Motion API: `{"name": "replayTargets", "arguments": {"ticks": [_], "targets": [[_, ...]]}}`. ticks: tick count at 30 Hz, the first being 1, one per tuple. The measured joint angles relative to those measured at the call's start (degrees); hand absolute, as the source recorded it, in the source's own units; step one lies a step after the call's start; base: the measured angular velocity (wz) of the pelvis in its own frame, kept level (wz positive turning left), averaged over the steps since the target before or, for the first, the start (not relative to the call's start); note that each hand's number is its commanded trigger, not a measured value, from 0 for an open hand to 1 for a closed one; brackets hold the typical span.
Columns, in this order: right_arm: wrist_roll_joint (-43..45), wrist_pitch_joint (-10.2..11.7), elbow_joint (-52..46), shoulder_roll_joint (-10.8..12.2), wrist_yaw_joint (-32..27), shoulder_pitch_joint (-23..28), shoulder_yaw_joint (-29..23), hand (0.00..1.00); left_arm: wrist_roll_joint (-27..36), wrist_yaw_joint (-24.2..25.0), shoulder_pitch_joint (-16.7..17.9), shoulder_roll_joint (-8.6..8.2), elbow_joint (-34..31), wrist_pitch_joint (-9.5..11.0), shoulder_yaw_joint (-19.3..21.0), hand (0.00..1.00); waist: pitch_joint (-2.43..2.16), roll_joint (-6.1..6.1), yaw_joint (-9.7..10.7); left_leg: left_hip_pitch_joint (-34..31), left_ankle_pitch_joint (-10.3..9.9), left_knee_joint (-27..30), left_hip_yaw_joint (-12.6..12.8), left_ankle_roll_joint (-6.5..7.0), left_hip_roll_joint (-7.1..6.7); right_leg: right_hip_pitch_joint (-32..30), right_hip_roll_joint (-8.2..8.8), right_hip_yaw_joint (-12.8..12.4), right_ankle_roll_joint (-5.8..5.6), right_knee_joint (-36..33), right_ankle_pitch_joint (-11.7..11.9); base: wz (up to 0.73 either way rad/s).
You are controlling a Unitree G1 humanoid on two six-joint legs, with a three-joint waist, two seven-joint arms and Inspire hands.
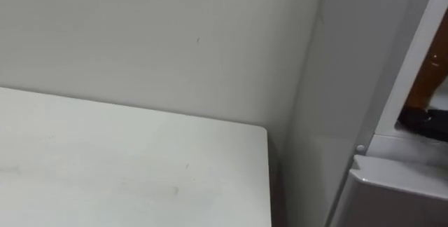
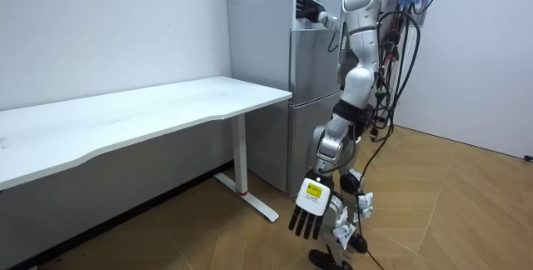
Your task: Put the bottle in the upper fridge
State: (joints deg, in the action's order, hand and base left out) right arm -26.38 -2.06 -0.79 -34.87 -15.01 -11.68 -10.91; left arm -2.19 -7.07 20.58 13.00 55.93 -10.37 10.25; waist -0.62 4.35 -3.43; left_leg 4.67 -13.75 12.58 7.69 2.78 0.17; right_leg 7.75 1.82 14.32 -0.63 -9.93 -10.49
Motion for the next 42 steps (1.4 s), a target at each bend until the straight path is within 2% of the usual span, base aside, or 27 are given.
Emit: {"name": "replayTargets", "arguments": {"ticks": [3,7,10,14,20,22,24,29,31,34,42], "targets": [[1.34,-0.01,-2.80,1.50,-0.73,1.96,-0.04,0.00,0.00,-0.02,0.84,-0.10,-0.09,0.14,0.02,0.00,0.02,0.04,0.61,-0.09,0.00,-0.13,0.26,0.00,-0.01,-0.32,0.02,-0.18,0.00,-0.24,0.00,-0.09],[1.68,-0.54,-5.41,2.04,-1.22,4.23,0.00,0.00,0.38,-0.14,1.63,-0.74,-0.03,0.72,0.01,0.00,0.12,0.16,1.57,-0.05,0.01,-0.29,0.40,0.02,-0.01,-0.74,0.10,-0.22,0.00,-0.83,0.00,-0.01],[1.57,-0.64,-7.45,3.28,-2.40,5.11,-0.01,0.00,0.40,-0.13,1.70,-1.29,-0.16,0.81,-0.15,0.00,0.21,0.25,2.33,-0.04,0.01,-0.34,0.88,0.02,0.07,-0.90,0.09,-0.31,0.00,-0.82,0.00,-0.07],[1.65,-1.26,-10.51,3.91,-3.42,5.38,-0.01,0.00,0.32,-0.13,1.82,-1.40,-0.81,1.05,-0.63,0.00,0.28,0.14,3.07,-0.03,0.01,-0.39,1.18,0.02,0.10,-1.02,0.10,-0.27,0.00,-0.82,0.00,-0.04],[1.67,-1.26,-15.68,4.48,-4.28,8.96,-0.58,0.00,0.29,-0.12,2.64,-1.54,-0.93,1.86,-2.16,0.00,0.20,0.21,3.54,-0.09,0.01,-0.74,1.42,0.02,0.11,-1.46,0.10,-0.21,0.00,-0.84,0.00,-0.02],[2.00,-1.15,-18.09,6.62,-4.53,10.11,-2.04,0.00,0.14,-0.11,2.78,-1.59,-0.62,2.21,-2.15,0.00,0.17,0.08,3.48,-0.07,0.01,-0.85,1.57,0.01,0.13,-1.53,0.02,-0.50,0.00,-0.78,0.00,-0.06],[3.29,-0.39,-19.20,7.81,-6.24,11.16,-2.28,0.00,0.23,-0.12,2.85,-1.76,-0.07,2.37,-2.14,0.00,0.16,-0.26,3.35,0.25,0.01,-0.82,2.02,0.01,0.13,-1.49,-0.11,-1.70,0.00,-0.70,0.00,-0.11],[12.37,0.18,-20.88,8.35,-10.27,13.99,-2.33,0.00,0.14,-1.23,2.75,-2.81,-0.10,3.46,-2.04,0.00,0.22,-1.04,3.11,0.88,0.02,-1.54,2.93,0.02,0.14,-1.63,-0.08,-1.84,0.00,-0.80,0.00,-0.12],[18.42,0.97,-22.06,10.48,-11.78,14.24,-2.42,0.00,0.16,-1.26,2.57,-2.98,-0.03,4.22,-2.05,0.00,0.22,-1.26,3.41,0.86,0.01,-1.81,3.00,0.02,0.17,-1.83,-0.26,-2.48,0.00,-0.78,0.00,-0.09],[22.62,2.52,-23.23,11.80,-13.45,14.55,-2.44,0.00,0.20,-1.25,2.51,-3.21,0.53,4.59,-2.08,0.00,0.15,-1.49,3.70,0.88,0.01,-1.87,3.00,0.01,0.17,-1.93,-0.31,-2.74,0.00,-0.79,0.00,-0.06],[23.12,4.67,-23.11,12.63,-17.82,15.16,-5.27,0.00,0.34,-0.90,2.48,-3.34,3.36,6.22,-2.08,0.00,0.30,-1.32,4.77,0.92,0.01,-1.91,3.17,0.02,0.14,-2.07,-0.30,-3.00,0.00,-0.80,0.00,-0.01]]}}
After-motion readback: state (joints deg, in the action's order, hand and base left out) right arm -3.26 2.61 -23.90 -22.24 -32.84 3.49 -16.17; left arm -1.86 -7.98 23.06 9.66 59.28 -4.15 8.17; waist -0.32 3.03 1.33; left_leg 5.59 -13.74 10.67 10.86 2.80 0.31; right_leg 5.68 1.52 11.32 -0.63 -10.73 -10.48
